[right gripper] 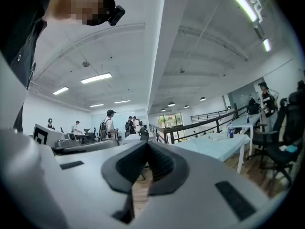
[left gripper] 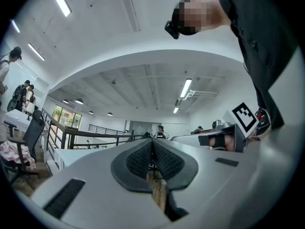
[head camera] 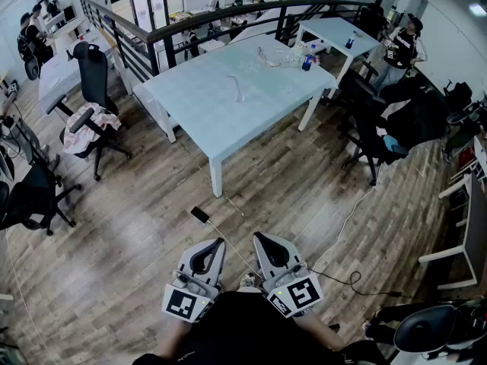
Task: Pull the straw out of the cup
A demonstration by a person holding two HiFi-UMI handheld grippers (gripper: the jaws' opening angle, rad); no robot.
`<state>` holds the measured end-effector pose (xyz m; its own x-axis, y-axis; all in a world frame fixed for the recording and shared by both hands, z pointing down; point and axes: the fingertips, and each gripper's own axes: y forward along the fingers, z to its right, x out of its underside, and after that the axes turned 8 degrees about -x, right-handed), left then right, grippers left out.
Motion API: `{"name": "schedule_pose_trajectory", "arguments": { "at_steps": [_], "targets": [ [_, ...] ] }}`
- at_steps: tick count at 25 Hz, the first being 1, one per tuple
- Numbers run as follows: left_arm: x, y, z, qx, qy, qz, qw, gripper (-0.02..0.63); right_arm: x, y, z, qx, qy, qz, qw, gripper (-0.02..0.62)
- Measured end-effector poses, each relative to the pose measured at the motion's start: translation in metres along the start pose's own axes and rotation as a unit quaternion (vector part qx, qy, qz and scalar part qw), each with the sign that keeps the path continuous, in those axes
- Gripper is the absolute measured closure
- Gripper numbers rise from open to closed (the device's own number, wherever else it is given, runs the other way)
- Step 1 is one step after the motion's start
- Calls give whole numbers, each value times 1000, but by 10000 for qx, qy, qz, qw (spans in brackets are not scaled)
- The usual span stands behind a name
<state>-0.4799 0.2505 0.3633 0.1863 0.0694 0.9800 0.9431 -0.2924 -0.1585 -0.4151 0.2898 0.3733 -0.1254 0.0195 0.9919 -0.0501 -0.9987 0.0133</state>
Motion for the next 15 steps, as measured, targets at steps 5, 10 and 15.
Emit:
{"name": "schedule_pose_trajectory", "arguments": {
  "at_steps": [5, 10, 15],
  "targets": [
    [13, 5, -1, -83, 16, -175, 9998, 594, 1, -7, 6, 22, 21, -11, 10000, 588],
    [15, 13, 11, 31, 11, -141, 9999, 594, 3, -17, 15, 88, 47, -16, 9999, 588],
    [21, 25, 28, 88, 58, -217, 9997, 594, 3, -31, 29, 126, 50, -24, 9999, 588]
  ]
}}
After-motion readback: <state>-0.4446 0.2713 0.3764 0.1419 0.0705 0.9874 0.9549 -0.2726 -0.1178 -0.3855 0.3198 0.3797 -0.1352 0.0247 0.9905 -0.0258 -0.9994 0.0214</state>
